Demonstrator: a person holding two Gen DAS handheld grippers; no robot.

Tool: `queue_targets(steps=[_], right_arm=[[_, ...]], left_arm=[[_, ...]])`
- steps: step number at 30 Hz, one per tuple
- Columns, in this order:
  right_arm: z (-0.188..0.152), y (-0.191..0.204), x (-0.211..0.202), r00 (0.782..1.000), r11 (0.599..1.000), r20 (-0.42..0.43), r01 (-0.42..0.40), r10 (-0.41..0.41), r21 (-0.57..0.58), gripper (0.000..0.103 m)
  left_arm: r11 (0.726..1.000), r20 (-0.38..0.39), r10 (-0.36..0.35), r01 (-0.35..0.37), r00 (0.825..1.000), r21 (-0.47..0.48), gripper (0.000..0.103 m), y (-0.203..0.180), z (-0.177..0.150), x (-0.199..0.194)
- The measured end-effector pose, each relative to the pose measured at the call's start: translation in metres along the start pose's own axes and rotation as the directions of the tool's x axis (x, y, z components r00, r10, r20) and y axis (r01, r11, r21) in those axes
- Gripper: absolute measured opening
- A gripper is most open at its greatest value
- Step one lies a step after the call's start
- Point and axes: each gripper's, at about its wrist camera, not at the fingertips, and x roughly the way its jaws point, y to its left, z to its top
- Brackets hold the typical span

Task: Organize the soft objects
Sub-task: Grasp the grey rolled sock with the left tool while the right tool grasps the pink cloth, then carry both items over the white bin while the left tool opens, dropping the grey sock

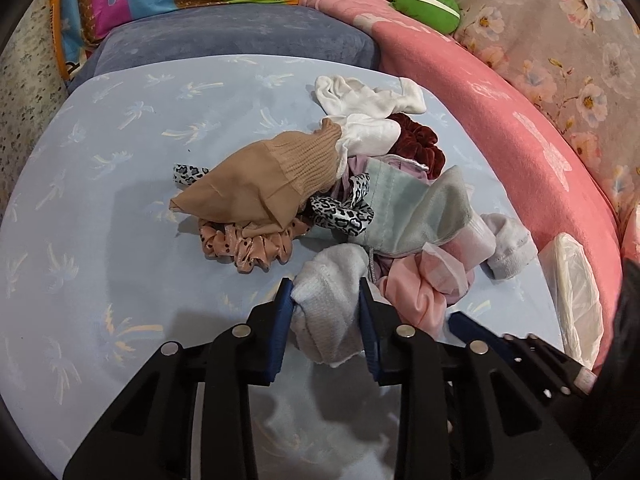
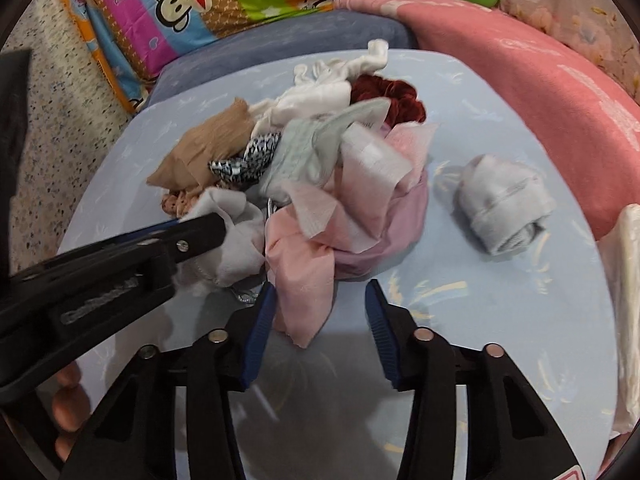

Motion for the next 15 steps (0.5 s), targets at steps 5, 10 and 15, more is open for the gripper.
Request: queue_targets(steps=[5,10,15], right_arm=[[-0.003,0.0,0.002,0.999,0.999,-0.01,-0.03,0.031,0.017,0.003],[-0.001,-0.001,-0.032,0.997,0.999,0.069,-0.039,0.038,0.015,0.003],[0.002,-0.006,-0.079,0.986,0.999,0.158,-0.046,0.042,0.023,0.003]], left_arm=[[1.0,0.018,0.012,-0.012,1.0,0.008,0.031,-0.001,0.001,-0.01],[1.0,0.055,0.02,-0.021,0.998,0.021,0.031,-0.008,0.002,-0.027],[0.999,0.097,0.009,-0.014,0.995,0.047,0.031,-0.026,0.005,-0.048]])
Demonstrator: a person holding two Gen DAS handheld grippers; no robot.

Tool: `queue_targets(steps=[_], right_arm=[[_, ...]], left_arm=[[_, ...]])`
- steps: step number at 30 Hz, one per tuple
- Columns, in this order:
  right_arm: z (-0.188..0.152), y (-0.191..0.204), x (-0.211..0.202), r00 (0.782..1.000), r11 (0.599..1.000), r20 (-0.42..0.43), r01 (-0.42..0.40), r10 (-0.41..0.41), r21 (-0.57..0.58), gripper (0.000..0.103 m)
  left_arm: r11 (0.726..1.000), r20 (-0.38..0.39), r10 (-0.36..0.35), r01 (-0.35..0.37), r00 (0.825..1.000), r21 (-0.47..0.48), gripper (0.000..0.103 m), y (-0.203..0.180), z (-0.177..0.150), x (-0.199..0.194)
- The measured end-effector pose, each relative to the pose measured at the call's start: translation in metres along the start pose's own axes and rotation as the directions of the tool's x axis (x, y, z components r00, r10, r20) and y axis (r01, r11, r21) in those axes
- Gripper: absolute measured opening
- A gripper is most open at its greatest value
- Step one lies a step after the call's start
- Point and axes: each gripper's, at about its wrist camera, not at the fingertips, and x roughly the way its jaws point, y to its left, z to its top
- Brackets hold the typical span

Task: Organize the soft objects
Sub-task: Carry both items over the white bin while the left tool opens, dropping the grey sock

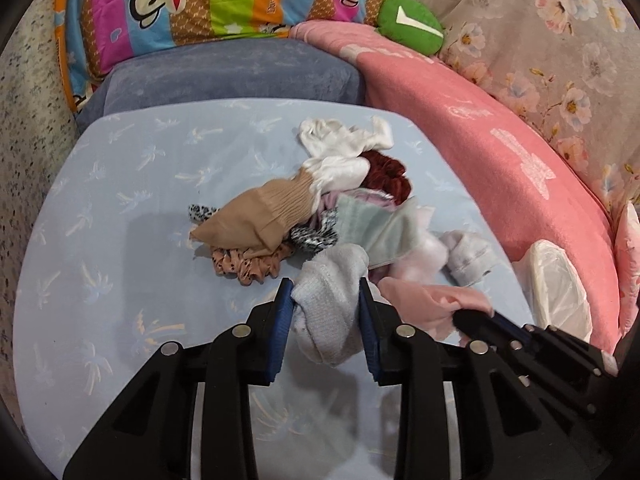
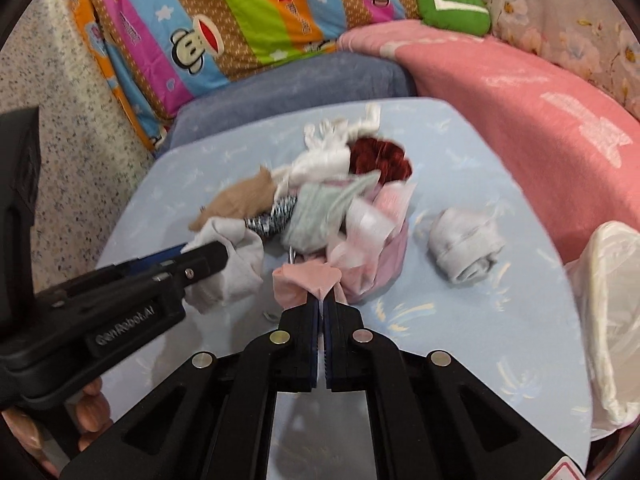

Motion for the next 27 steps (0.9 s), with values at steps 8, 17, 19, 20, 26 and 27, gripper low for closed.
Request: queue_targets(steps=[8,17,19,20,26,27], right_arm=[[0.022,-0.024,-0.074,0.988,0.999,0.151,0.016,-0.021,0.033,0.003],[0.033,-0.078,-0.144,0.953,0.991,0.28,0.085,-0.112,0.106,0.003],[0.034,-0.097,-0.158,0.943,0.985,0.301,0.105,-0.141,0.134,0.003],[0.034,-0.103,-0.163,0.94,0.983,0.307,0.112,-0.152,0.144,0.003],[0.028,-0.145,-0.187,0.917,0.964,0.328,0.163,-0.226,0.209,0.003],[0.027,-0.15,-0.19,0.914,0.962,0.33,0.168,-0.234,0.216,0.003]], left_arm=[[0.996,0.072,-0.047,0.041,0.996,0.075,0.031,-0.048,0.012,-0.032],[0.978,0.107,-0.118,0.097,0.987,0.187,0.031,-0.116,0.015,-0.045],[0.971,0.108,-0.134,0.109,0.985,0.211,0.031,-0.131,0.016,-0.046],[0.968,0.109,-0.143,0.116,0.984,0.223,0.031,-0.138,0.016,-0.046],[0.945,0.103,-0.194,0.158,0.976,0.287,0.031,-0.181,0.014,-0.048],[0.939,0.098,-0.202,0.164,0.974,0.302,0.031,-0.189,0.013,-0.047]])
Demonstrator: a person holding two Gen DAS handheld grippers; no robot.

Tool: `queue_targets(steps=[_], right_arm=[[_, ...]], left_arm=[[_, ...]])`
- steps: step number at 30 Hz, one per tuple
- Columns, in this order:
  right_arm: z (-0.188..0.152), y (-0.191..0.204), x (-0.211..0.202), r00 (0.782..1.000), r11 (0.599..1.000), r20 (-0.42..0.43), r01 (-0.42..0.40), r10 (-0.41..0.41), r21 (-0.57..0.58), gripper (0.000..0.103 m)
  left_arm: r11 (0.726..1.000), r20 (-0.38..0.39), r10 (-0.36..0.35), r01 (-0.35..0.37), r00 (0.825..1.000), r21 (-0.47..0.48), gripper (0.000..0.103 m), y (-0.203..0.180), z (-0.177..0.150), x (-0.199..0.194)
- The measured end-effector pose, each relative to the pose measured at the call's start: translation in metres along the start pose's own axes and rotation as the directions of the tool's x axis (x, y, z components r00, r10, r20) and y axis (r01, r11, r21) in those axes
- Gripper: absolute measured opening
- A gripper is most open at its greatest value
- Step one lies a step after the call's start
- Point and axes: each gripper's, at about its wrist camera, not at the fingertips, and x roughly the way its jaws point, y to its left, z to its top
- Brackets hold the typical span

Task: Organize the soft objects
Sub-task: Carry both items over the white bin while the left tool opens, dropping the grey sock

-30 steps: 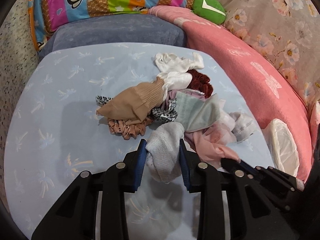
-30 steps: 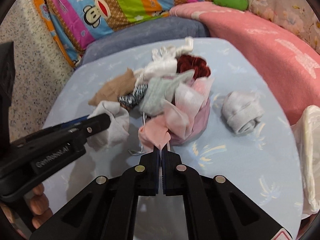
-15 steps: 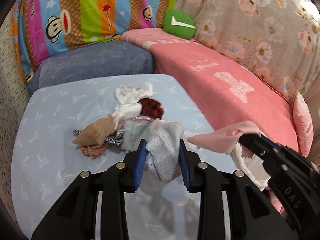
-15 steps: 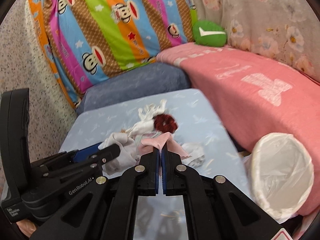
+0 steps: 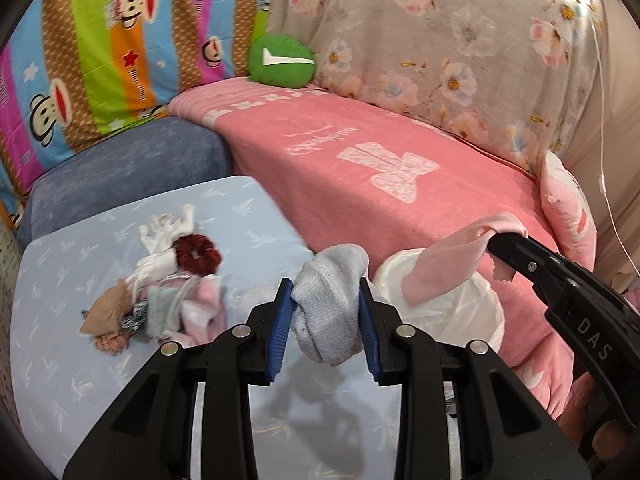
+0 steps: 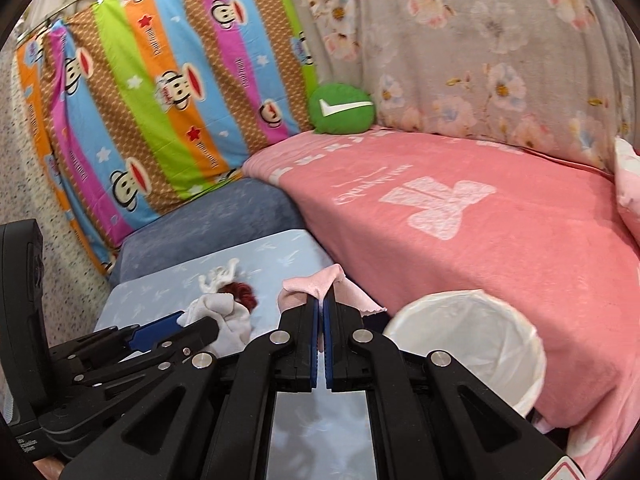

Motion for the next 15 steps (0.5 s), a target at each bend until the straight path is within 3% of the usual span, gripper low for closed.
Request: queue_targets(steps=[15], right_arm=[[-0.008,-0.096,-0.002,0.992,0.986,-0.013,0.13,-0.129,0.108,0.003]], left_arm=[[0.986,-0.065,-0.112,0.119,0.992,0.115,0.032,-0.082,0.01,0.037]])
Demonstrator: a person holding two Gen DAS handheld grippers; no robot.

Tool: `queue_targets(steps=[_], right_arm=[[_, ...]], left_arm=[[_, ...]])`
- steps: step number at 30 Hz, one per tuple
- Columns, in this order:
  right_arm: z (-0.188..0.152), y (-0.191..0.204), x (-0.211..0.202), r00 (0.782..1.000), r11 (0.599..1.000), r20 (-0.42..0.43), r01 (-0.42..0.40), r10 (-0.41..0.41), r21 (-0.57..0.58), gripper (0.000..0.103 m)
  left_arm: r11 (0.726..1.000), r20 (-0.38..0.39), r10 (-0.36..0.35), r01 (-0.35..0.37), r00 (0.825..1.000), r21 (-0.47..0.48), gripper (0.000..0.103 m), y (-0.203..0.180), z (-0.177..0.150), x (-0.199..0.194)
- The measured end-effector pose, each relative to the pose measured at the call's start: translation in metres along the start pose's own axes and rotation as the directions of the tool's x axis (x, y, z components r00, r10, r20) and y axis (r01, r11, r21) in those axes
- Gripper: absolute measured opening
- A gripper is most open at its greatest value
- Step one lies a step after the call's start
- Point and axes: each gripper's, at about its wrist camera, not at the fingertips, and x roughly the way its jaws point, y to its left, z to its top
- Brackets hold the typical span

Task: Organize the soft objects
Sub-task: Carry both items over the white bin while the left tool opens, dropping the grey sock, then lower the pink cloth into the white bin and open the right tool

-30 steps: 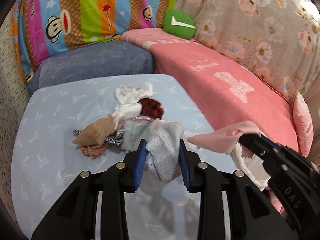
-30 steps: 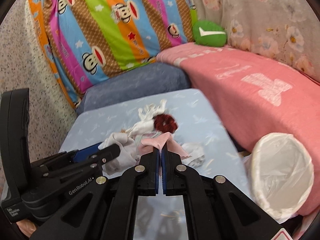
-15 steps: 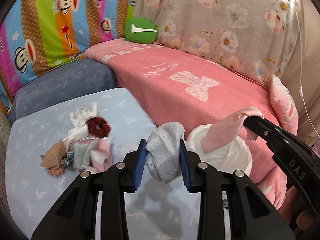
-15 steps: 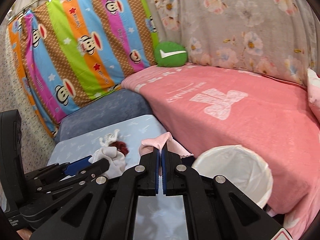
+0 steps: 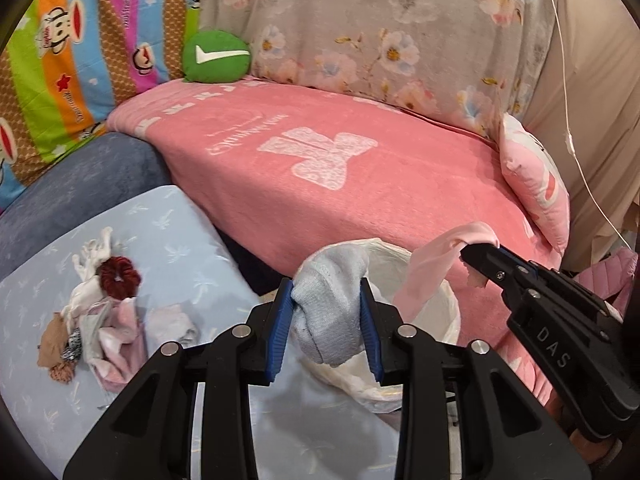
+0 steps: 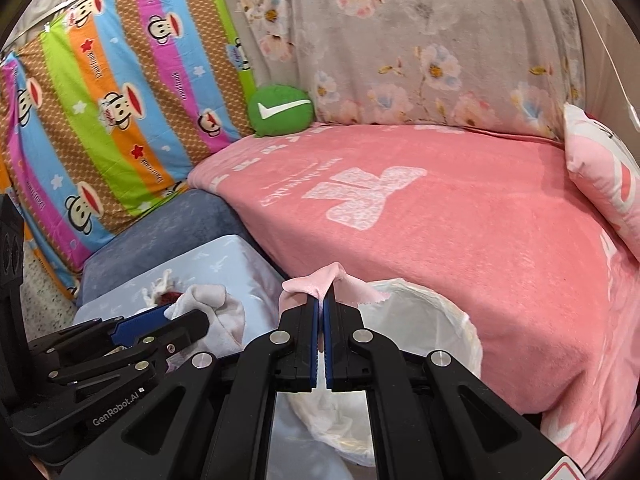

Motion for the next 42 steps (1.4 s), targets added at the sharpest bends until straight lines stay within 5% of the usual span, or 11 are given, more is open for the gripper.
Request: queue_targets(steps=[13,18,23,34,36,42], right_arm=[[-0.008,-0.048,0.018,0.997,0.996,-0.045,0.066,-0.063,0.068,0.009],[-0.01,-0.053,0.018,0.996,0.994,-0.039,0.084,-0.082,0.076,0.03],[-0.011,-0.059,0.021,0.995,0.992,-0.046,0.095,-0.091,0.087,0.032],[-0.014,-0.057,0.024,0.993,0.991,-0.057,0.108,-0.104,0.074,0.048],[-0.016,-0.059,0.033,0.989,0.991,-0.098,0.117,-0.111,0.069,0.056],[-0.036,-0.06,0.056,0.97,0.988,-0.206,0.145,-0.133,0.048,0.056]], left_arm=[[0.999,-0.05,-0.039,0.041,0.998,0.035,0.034,-0.031,0.007,0.035],[0.999,-0.038,-0.031,0.032,0.999,0.022,0.054,-0.034,0.008,0.038],[1.0,-0.034,-0.021,0.022,0.999,0.015,0.065,-0.034,0.012,0.04],[1.0,-0.043,-0.011,0.011,0.999,-0.017,0.066,-0.025,0.012,0.04],[0.999,-0.044,-0.013,0.012,0.999,-0.03,0.067,-0.021,0.012,0.039],[0.999,-0.036,0.0,-0.002,0.999,-0.051,0.07,-0.011,0.009,0.034]])
